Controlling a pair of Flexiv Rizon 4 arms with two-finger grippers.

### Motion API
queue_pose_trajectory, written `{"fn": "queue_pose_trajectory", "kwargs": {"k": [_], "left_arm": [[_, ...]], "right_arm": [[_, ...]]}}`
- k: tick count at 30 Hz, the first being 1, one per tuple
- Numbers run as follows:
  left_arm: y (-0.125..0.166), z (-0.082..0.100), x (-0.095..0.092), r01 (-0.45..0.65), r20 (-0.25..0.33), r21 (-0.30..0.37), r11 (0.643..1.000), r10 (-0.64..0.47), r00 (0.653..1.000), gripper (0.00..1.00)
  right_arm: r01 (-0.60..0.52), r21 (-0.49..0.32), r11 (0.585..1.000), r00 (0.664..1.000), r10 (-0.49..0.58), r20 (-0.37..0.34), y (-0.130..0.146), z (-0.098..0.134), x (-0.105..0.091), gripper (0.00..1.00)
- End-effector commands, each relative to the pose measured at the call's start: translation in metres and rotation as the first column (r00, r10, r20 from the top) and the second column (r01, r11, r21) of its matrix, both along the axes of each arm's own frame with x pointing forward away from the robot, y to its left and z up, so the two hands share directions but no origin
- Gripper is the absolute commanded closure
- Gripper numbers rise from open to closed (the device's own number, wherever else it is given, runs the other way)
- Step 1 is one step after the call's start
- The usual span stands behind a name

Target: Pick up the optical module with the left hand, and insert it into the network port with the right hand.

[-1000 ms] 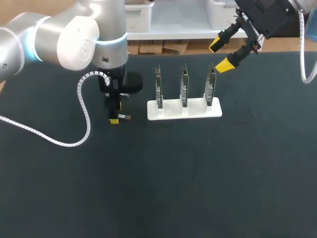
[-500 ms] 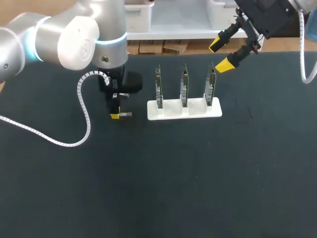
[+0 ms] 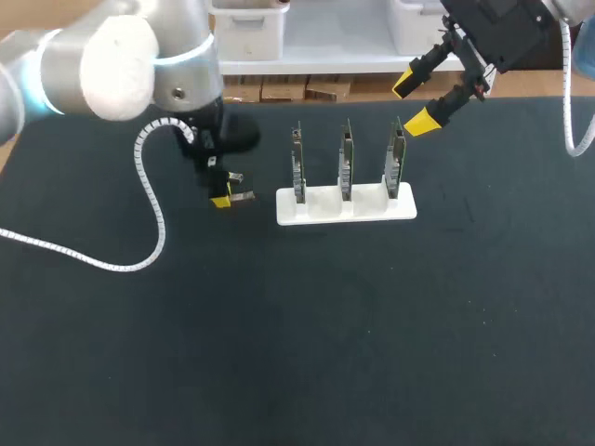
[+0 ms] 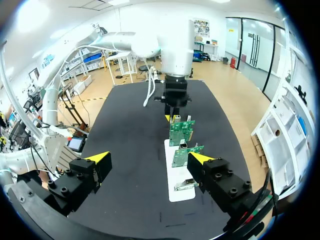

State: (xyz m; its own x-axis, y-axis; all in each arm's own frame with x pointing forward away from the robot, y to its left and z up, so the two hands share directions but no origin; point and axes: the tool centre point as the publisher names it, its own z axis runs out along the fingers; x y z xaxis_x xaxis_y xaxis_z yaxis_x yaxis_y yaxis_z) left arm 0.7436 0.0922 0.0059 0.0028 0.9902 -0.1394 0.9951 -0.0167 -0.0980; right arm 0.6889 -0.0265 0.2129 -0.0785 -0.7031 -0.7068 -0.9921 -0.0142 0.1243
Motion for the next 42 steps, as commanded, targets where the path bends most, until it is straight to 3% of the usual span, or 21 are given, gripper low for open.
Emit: {"fn": "queue_pose_trajectory", "kwargs": {"k": [1,4,10,13,23,28,31,36,42], "left_arm": [[0.011,0.012,-0.009,-0.028,0.029,-0.125,0.992,0.031,0.999,1.0],[0.008,0.023,-0.008,-0.041,0.04,-0.186,0.982,0.049,0.998,1.0],[-0.006,0.039,-0.008,-0.099,0.059,-0.195,0.976,0.112,0.992,1.0],[-0.012,0.049,-0.007,-0.1,0.073,-0.264,0.959,0.123,0.99,1.0],[-0.018,0.078,0.001,-0.072,0.114,-0.379,0.923,0.124,0.986,1.0],[-0.013,0.097,0.002,-0.031,0.138,-0.468,0.883,0.108,0.985,1.0],[-0.007,0.108,0.002,-0.011,0.148,-0.54,0.842,0.107,0.983,1.0],[-0.005,0.12,-0.002,0.032,0.185,-0.53,0.847,0.078,0.98,1.0],[-0.005,0.12,-0.002,0.032,0.185,-0.53,0.847,0.078,0.98,1.0]], "right_arm": [[0.003,0.001,1.0,1.0,-0.003,0.004,-0.001,0.0,-0.002,0.0],[0.003,0.001,1.0,1.0,-0.003,0.004,-0.001,0.0,-0.002,0.0],[0.003,0.001,1.0,1.0,-0.003,0.004,-0.001,0.0,-0.002,0.0],[0.003,0.001,1.0,1.0,-0.003,0.004,-0.001,0.0,-0.002,0.0],[0.003,0.001,1.0,1.0,-0.003,0.004,-0.001,0.0,-0.002,0.0],[0.003,0.001,1.0,1.0,-0.003,0.004,-0.001,0.0,-0.002,0.0],[0.003,0.001,1.0,1.0,-0.003,0.004,-0.001,0.0,-0.002,0.0],[0.003,0.001,1.0,1.0,-0.003,0.004,-0.001,0.0,-0.002,0.0],[0.003,0.001,1.0,1.0,-0.003,0.004,-0.001,0.0,-0.002,0.0]]}}
